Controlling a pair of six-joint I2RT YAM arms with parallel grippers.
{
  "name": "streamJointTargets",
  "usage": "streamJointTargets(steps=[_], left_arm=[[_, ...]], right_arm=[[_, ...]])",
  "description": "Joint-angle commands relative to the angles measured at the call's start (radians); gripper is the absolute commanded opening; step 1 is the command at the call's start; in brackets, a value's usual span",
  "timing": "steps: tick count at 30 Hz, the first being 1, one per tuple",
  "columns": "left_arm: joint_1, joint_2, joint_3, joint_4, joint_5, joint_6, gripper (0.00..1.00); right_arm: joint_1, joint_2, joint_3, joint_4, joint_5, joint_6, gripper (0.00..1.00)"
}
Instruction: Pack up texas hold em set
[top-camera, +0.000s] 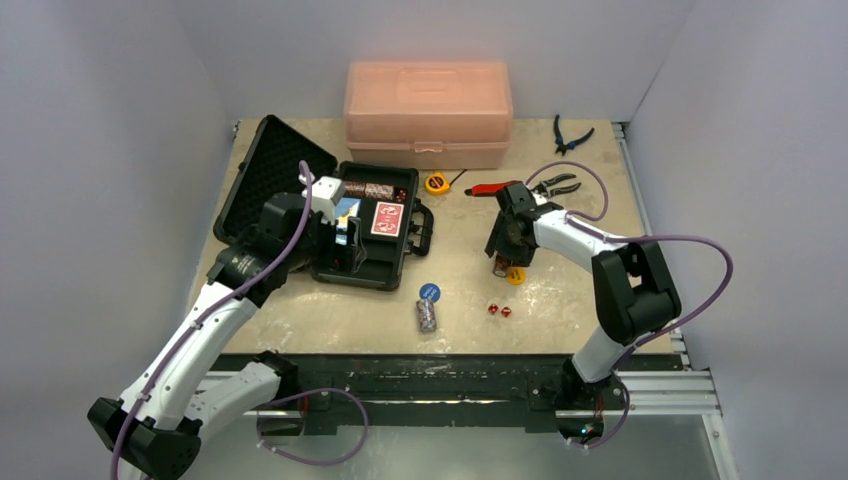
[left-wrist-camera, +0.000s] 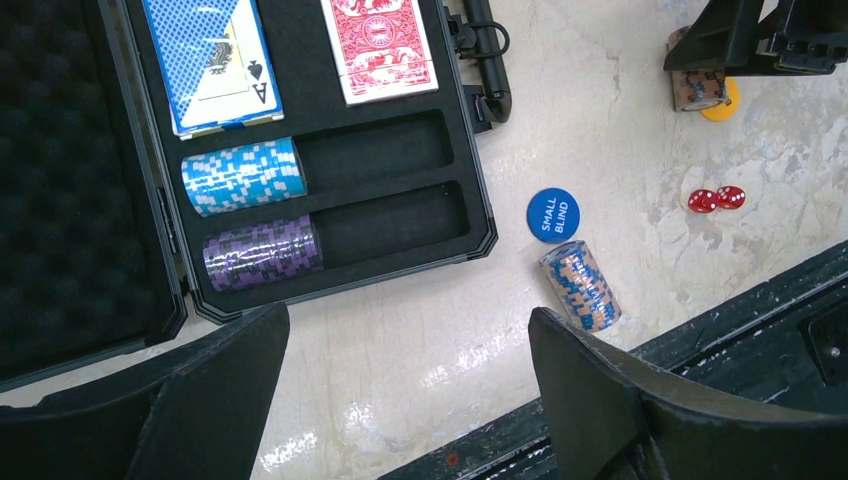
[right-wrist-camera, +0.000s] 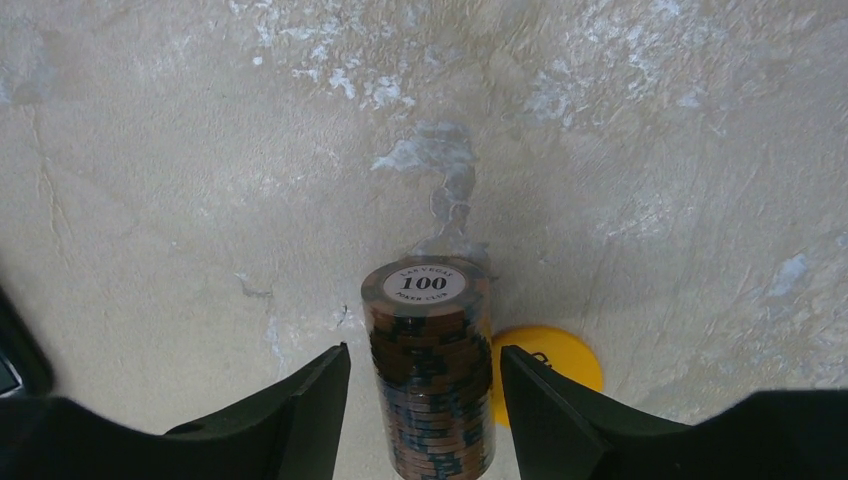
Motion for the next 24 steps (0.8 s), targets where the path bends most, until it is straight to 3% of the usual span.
streamJointTargets(steps=[1, 10, 24], left_arm=[[-0.009, -0.020, -0.001, 0.006, -0.010, 0.012, 0.89], [-0.013, -0.025, -0.003, 0.004, -0.015, 0.012, 0.89], [-0.021, -0.033, -0.004, 0.003, -0.031, 0.012, 0.88]], right_arm=[[0.012, 0.003, 0.019, 0.001, 0.041, 0.011, 0.58], [0.019, 0.023, 0.024, -0.004, 0.042, 0.003, 0.43], [0.033, -0.051, 0.053, 0.053, -0.027, -0.076, 0.00]])
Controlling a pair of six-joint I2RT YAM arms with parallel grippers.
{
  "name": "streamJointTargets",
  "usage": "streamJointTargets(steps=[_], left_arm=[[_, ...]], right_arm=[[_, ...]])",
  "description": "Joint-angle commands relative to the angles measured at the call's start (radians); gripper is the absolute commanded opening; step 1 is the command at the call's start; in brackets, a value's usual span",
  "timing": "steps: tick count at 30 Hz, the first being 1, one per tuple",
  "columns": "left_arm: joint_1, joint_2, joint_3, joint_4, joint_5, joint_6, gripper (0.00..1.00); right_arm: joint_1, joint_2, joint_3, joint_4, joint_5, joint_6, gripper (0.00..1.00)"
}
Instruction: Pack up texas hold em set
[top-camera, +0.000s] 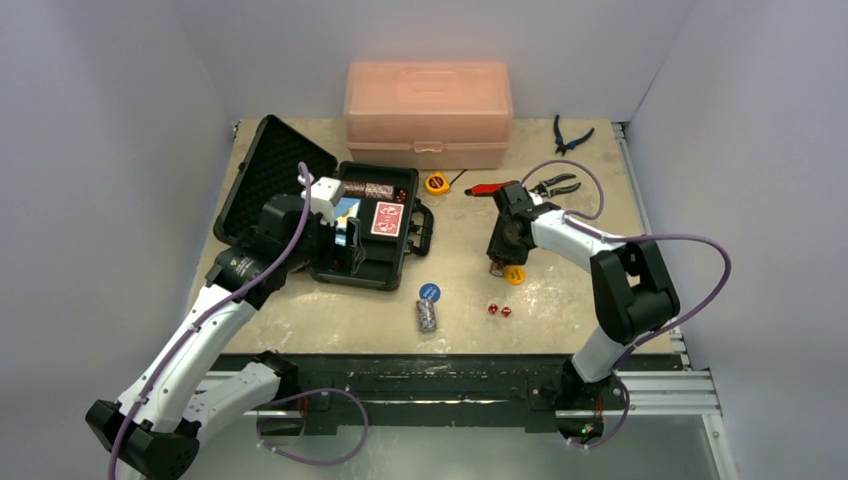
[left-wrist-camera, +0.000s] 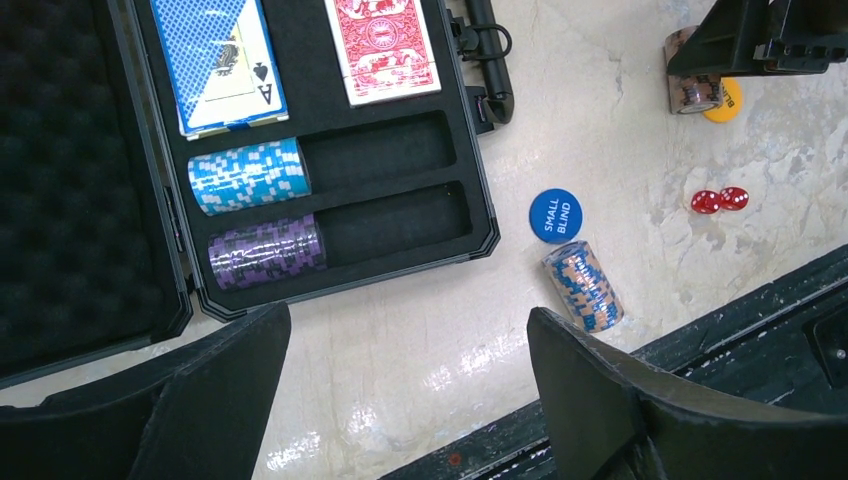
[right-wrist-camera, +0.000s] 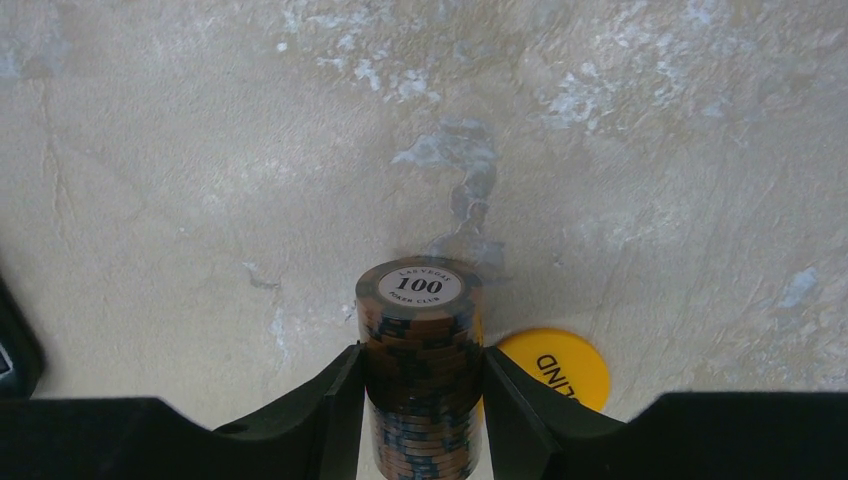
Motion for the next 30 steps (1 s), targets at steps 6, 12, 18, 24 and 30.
streamJointTargets(steps=[6, 12, 18, 24, 30], left_arm=[[-0.012, -0.021, -0.003, 0.005, -0.016, 0.012, 0.87], [-0.012, -0.028, -0.001, 0.008, -0.010, 0.010, 0.87], [-0.012, -0.036, -0.001, 0.009, -0.002, 0.009, 0.86], [-0.014, -0.041, -0.001, 0.010, 0.007, 0.006, 0.86], [-0.014, -0.048, -0.001, 0.008, 0.003, 0.006, 0.86]], right_arm=[[0.012, -0.116, 0.092, 0.071, -0.080, -0.134, 0.00], [0.013, -0.139, 0.190, 0.038, -0.088, -0.201, 0.00], [0.013, -0.141, 0.321, -0.023, -0.095, -0.235, 0.00], [0.013, -0.121, 0.465, -0.099, -0.077, -0.221, 0.00], [0.012, -0.192, 0.394, 0.018, 0.020, -0.187, 0.00]])
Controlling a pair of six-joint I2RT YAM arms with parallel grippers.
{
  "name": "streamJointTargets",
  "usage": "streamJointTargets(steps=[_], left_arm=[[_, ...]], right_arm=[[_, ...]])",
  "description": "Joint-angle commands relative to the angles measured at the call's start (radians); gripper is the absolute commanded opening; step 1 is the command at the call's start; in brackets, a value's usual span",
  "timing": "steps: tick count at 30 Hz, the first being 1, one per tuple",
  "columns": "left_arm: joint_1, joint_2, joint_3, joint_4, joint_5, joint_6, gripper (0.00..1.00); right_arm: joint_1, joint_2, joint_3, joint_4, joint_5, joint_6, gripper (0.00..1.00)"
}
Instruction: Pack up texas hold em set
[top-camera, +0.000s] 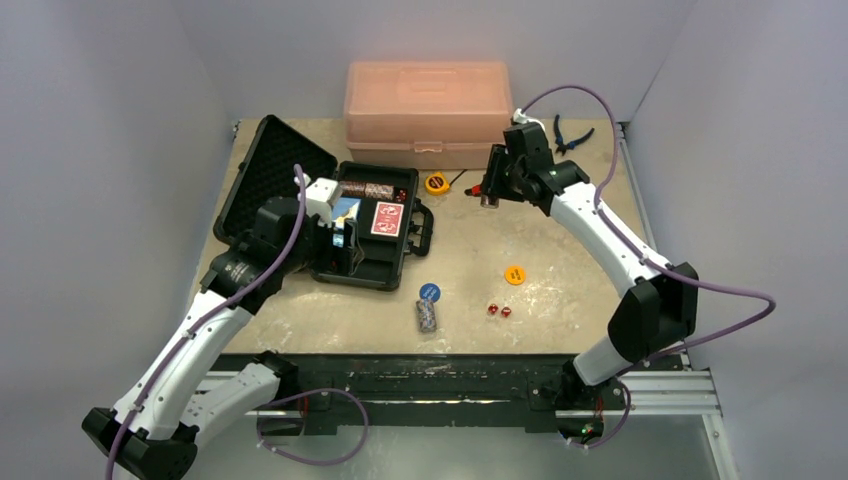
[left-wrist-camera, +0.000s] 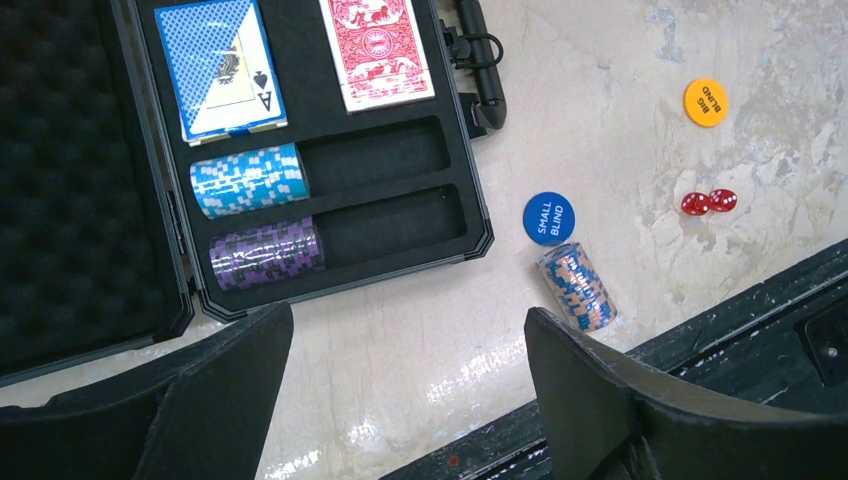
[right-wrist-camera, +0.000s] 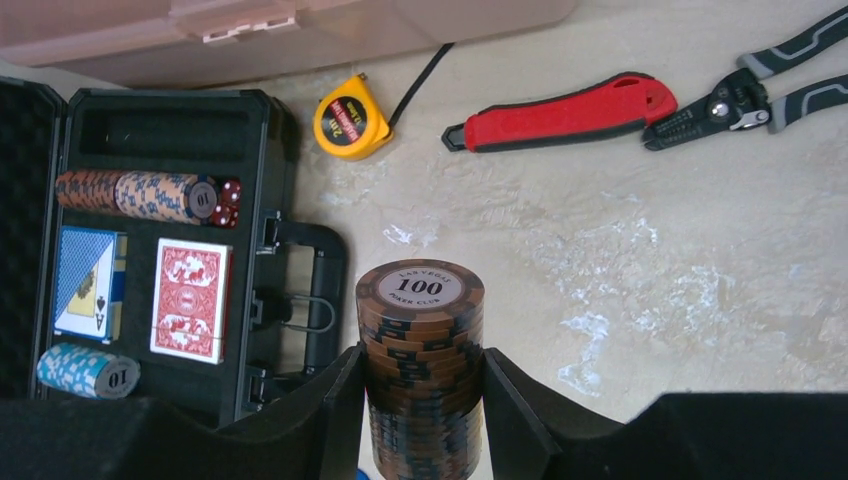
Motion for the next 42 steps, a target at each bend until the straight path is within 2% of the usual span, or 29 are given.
streamJointTargets(steps=[1, 6, 10, 12, 18, 22, 26, 32, 37, 42], left_arm=[[-0.007, -0.018, -0.002, 0.012, 0.004, 0.007, 0.86], [-0.007, -0.022, -0.003, 0.011, 0.001, 0.007, 0.85], [-0.007, -0.022, -0.003, 0.012, 0.006, 0.007, 0.85], [-0.007, -0.020, -0.003, 0.011, 0.006, 0.008, 0.85], [-0.007, -0.013, -0.003, 0.011, 0.002, 0.009, 0.85], [-0.007, -0.010, -0.002, 0.008, -0.005, 0.010, 0.85], [-0.007, -0.019, -0.001, 0.004, -0.025, 0.012, 0.85], [-0.007, -0.070, -0.002, -0.003, -0.131, 0.010, 0.83], [-0.007, -0.108, -0.003, -0.010, -0.220, 0.006, 0.83], [-0.006, -0.181, -0.004, -0.031, -0.406, -0.020, 0.83]], right_arm=[[0.001, -0.103, -0.031, 0.121, 0.101, 0.005, 0.00], [0.001, -0.215, -0.159, 0.323, 0.159, -0.059, 0.00], [0.002, -0.324, -0.274, 0.525, 0.074, -0.191, 0.00], [0.001, -0.351, -0.301, 0.574, 0.033, -0.236, 0.00], [0.002, -0.329, -0.200, 0.519, -0.106, -0.400, 0.00], [0.001, -0.309, -0.149, 0.502, -0.254, -0.507, 0.00], [0.002, -0.224, -0.033, 0.404, -0.401, -0.604, 0.00], [0.006, -0.132, 0.082, 0.334, -0.631, -0.690, 0.00], [0.055, -0.069, 0.126, 0.330, -0.678, -0.732, 0.00], [0.151, 0.033, 0.221, 0.229, -0.657, -0.798, 0.00]])
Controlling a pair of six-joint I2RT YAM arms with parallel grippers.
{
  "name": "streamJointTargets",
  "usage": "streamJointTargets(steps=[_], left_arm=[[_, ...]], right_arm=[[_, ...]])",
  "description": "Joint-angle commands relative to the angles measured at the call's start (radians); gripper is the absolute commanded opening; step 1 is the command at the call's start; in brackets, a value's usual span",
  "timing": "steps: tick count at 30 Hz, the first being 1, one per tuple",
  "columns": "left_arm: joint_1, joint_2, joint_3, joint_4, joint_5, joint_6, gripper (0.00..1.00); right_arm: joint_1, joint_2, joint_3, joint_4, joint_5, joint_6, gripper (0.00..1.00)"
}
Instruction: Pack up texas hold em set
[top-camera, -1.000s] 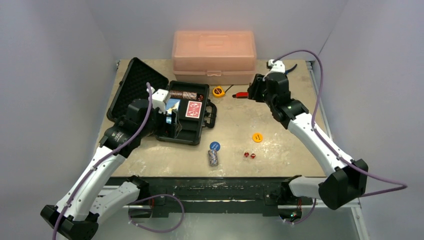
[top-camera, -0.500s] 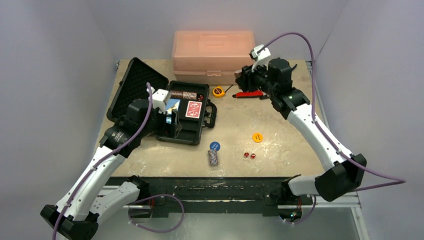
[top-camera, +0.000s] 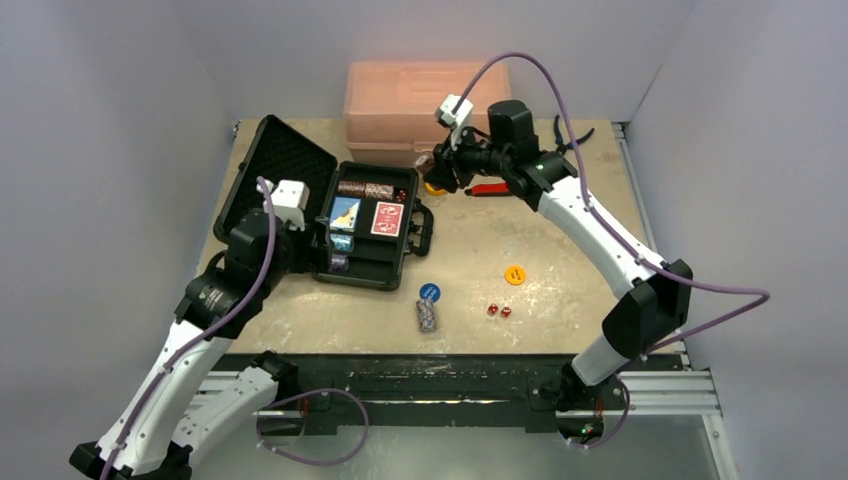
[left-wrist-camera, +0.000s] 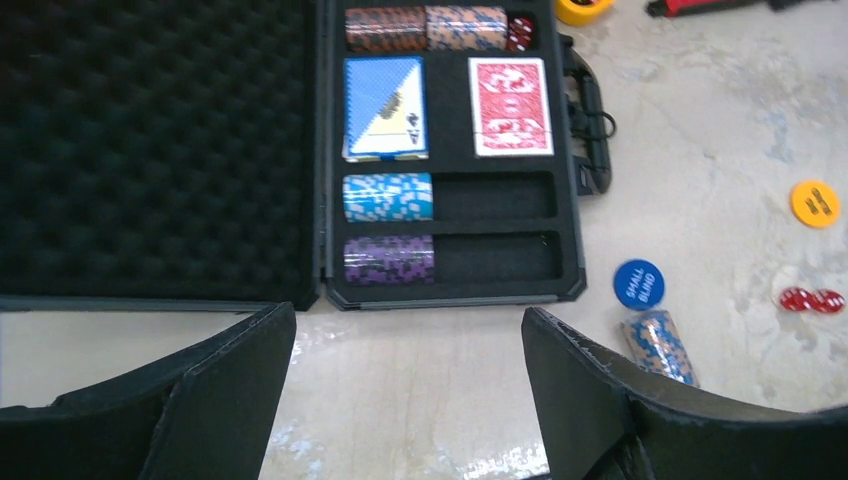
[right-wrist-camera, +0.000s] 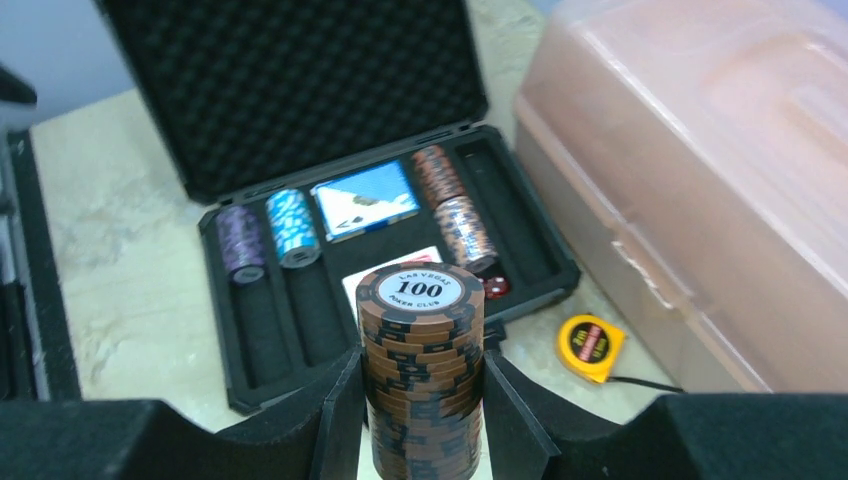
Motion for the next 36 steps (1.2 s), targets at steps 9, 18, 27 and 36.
streamJointTargets(steps=[9, 18, 27, 36], left_arm=[[-0.002, -0.197, -0.030, 0.008, -0.345, -0.043, 0.87], [-0.002, -0.242, -0.038, 0.016, -0.368, -0.039, 0.89], [-0.002, -0.240, -0.036, 0.008, -0.373, -0.039, 0.96], [-0.002, -0.244, -0.033, -0.003, -0.392, -0.040, 1.00]], right_arm=[[0.205, 0.177, 0.199, -0.108, 0.050, -0.126, 0.00], [0.307, 0.311, 0.279, -0.189, 0.103, -0.166, 0.00], [0.376, 0.439, 0.388, -0.270, 0.148, -0.183, 0.00], [0.415, 0.507, 0.419, -0.279, 0.168, -0.179, 0.00]])
